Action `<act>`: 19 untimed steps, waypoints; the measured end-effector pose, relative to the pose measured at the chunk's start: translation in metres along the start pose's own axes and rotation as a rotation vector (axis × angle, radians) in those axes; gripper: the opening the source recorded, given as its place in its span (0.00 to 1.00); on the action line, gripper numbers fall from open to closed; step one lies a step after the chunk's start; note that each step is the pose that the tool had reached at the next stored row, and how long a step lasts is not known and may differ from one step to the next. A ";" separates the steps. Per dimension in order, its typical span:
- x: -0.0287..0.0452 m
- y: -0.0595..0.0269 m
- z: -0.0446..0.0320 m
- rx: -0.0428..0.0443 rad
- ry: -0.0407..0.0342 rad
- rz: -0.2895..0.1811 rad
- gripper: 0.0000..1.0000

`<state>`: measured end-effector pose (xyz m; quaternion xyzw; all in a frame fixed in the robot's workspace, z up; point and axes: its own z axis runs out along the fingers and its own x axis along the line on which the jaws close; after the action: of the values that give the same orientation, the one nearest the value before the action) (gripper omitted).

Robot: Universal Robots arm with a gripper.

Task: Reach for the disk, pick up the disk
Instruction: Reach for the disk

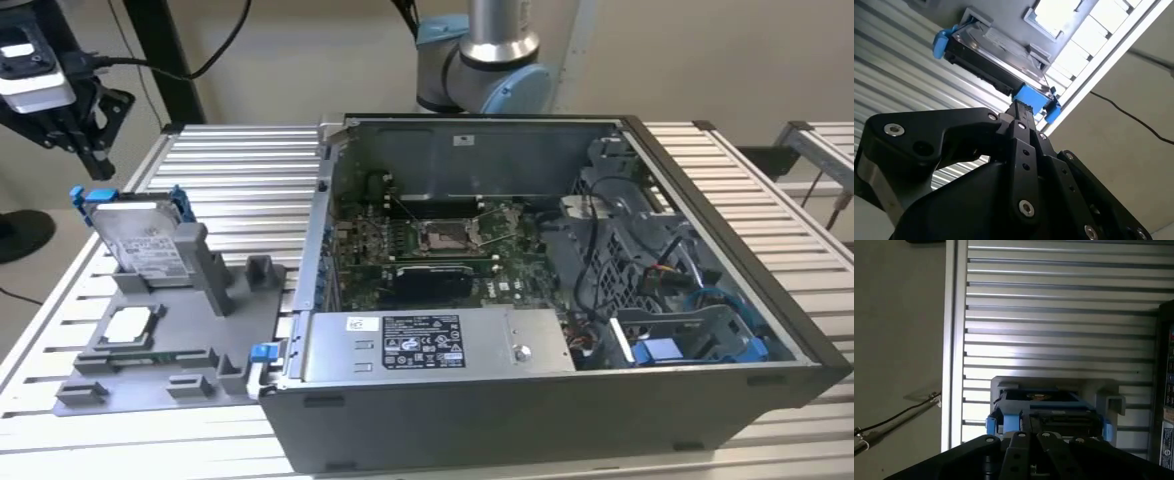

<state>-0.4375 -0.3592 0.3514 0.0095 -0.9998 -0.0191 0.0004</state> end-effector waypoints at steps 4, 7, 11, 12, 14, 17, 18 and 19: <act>0.0039 -0.0004 0.0002 0.0000 0.0000 -0.001 0.00; 0.0043 -0.0025 0.0001 0.0000 0.0001 -0.002 0.00; 0.0044 -0.0085 0.0000 0.0000 0.0001 -0.003 0.00; 0.0044 -0.0091 -0.0001 0.0000 0.0001 -0.003 0.00; 0.0044 -0.0091 -0.0001 0.0000 0.0000 -0.003 0.00; 0.0044 -0.0093 -0.0001 -0.0001 0.0000 -0.003 0.00; 0.0044 -0.0093 -0.0001 0.0000 0.0000 -0.003 0.00; 0.0044 -0.0093 -0.0001 0.0000 0.0001 -0.003 0.00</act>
<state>-0.4417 -0.3686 0.3512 0.0108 -0.9998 -0.0191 0.0005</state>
